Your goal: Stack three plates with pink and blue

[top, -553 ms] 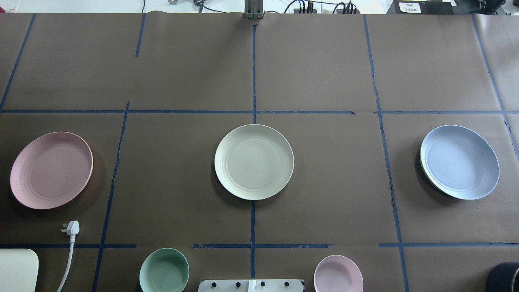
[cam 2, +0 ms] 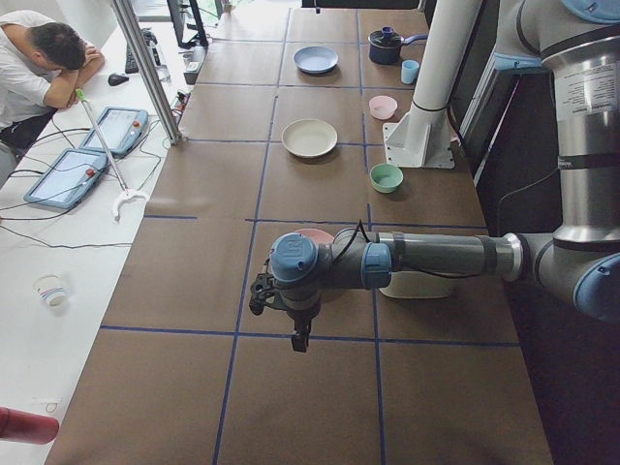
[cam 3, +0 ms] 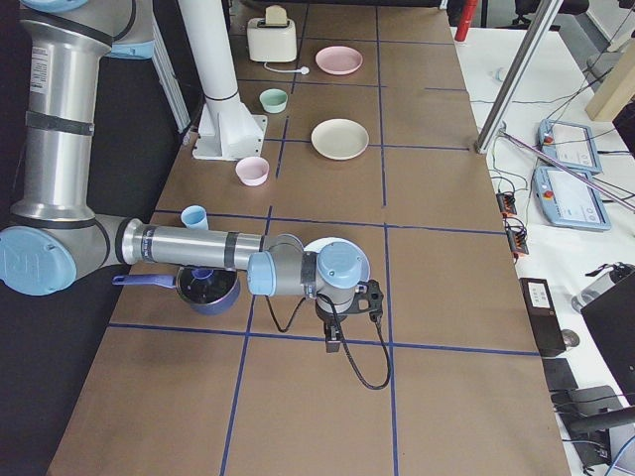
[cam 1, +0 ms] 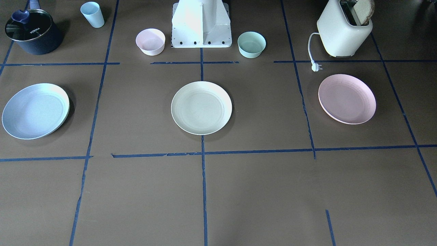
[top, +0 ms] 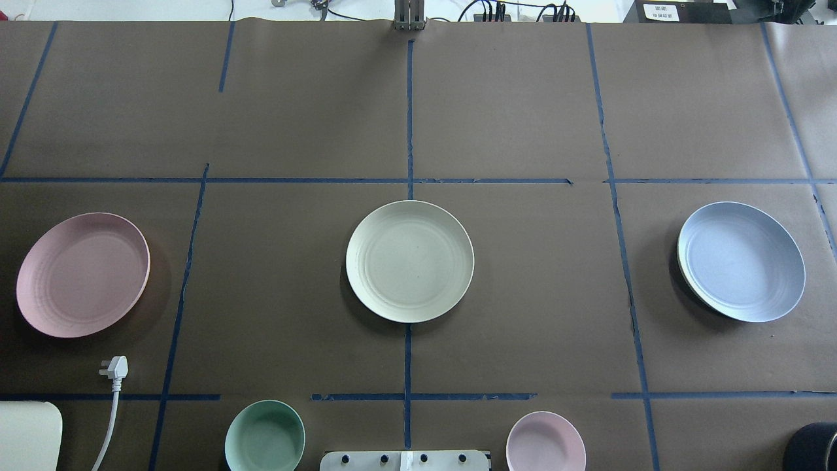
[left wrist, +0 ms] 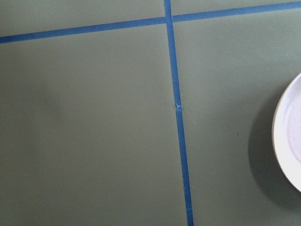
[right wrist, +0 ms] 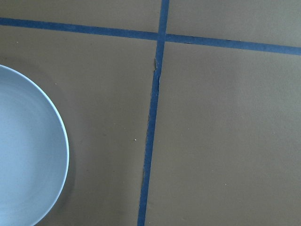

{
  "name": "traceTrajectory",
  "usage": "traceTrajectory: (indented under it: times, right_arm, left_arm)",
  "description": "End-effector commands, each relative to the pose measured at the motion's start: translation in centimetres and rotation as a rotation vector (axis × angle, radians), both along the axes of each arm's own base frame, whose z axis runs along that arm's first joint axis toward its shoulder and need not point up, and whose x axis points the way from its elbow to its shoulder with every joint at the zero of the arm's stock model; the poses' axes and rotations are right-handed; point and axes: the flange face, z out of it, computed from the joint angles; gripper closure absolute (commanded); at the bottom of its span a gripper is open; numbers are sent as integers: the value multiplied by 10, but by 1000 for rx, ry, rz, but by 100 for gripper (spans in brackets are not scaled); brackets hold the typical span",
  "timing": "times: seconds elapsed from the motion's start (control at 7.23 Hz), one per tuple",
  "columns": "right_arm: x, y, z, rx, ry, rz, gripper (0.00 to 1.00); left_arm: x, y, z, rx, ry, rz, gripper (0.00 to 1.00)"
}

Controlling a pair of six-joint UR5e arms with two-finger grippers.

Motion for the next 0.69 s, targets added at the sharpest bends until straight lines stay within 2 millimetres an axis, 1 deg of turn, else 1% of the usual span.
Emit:
traceTrajectory:
  times: [0.0,0.14,0.28,0.41,0.55]
  right_arm:
    - [0,-2,-2,4,1,-1,0]
    - [-2,-2,-2,3,1,-3,0]
    - [-2,-2,-2,3,1,-3,0]
    - [-4,-1,0,0,2,-7,0]
    - [-6,-1,0,-3,2,-12,0]
  left_arm:
    - [1,-31,-33,111,7,-5,0]
    - [2,-34,-34,131,28,0,0]
    - [8,-37,-31,151,87,2,0]
    - [39,-33,-26,201,99,35,0]
    - [81,-32,-25,116,109,-13,0]
